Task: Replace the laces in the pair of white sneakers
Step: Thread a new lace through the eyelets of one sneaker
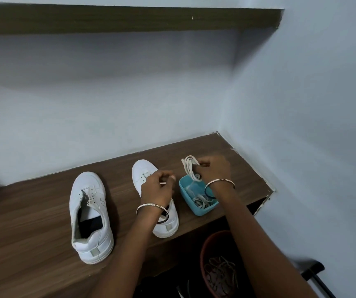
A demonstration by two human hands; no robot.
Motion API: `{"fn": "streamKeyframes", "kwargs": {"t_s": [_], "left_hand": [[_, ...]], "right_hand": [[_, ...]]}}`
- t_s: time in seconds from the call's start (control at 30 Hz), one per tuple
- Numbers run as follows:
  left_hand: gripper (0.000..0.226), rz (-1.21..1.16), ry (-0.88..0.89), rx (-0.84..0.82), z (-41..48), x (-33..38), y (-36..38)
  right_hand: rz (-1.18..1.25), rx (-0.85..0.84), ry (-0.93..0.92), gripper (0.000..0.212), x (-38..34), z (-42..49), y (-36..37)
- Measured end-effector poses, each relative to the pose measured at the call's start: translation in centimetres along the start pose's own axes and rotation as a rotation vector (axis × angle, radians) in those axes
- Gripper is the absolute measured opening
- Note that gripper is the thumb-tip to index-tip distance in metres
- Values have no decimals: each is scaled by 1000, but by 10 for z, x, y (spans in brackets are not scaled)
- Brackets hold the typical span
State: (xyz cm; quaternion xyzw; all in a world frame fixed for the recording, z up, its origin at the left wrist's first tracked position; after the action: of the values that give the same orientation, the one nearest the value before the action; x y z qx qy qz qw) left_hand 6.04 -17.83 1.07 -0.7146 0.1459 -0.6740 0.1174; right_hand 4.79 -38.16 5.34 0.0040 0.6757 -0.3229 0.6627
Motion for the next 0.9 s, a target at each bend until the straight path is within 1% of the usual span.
{"fn": "streamKeyframes", "kwargs": {"t_s": [0.03, 0.1, 0.17, 0.23, 0.27, 0.33, 0.4, 0.47, 0.57, 0.67, 0.73, 0.8, 0.9], "left_hand": [[13, -42, -13, -18, -4, 6, -1], [23, -128, -44, -97, -11, 14, 1], [18, -187, -36, -216, -20, 25, 3], [13, -133, -1, -313, -32, 32, 3], [14, -112, 0, -345, -36, 33, 2], [21, -151, -12, -407, -48, 33, -3], [23, -185, -6, -457, -58, 31, -10], [21, -190, -2, -444, -63, 24, -24], [24, -233, 0, -364, -67, 15, -53], [31, -326, -85, -271, -73, 4, -85], [34, -405, -155, -200, -78, -3, -105], [34, -482, -184, -143, -82, -7, -124], [33, -615, -215, -110, -90, -12, -145]], "right_hand": [[126, -21, 37, 17, -5, -6, -1], [375, -109, 127, 18, -13, -20, 6], [575, -202, 186, 14, -24, -34, 15], [698, -254, 215, 18, -35, -46, 20], [739, -266, 229, 19, -38, -50, 22], [810, -260, 266, 16, -44, -59, 24], [865, -232, 309, 15, -45, -65, 25], [867, -205, 328, 16, -43, -68, 25], [827, -166, 342, 19, -40, -74, 20], [805, -150, 370, 21, -34, -83, 15], [859, -171, 409, 21, -30, -91, 17], [920, -183, 453, 23, -25, -99, 20], [972, -185, 495, 25, -18, -111, 23]]}}
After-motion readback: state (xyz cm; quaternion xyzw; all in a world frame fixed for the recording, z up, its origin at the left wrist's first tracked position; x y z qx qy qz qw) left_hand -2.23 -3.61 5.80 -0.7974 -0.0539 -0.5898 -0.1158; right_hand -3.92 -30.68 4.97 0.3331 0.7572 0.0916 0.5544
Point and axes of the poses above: each hand's wrist, its own z-axis towards the middle knuckle, its own y-axis out of the palm, x = y × z, the point moved 9 cm from there along z, towards the middle knuckle, and after that the axes turned 8 degrees about z, right-handed, at the moved point
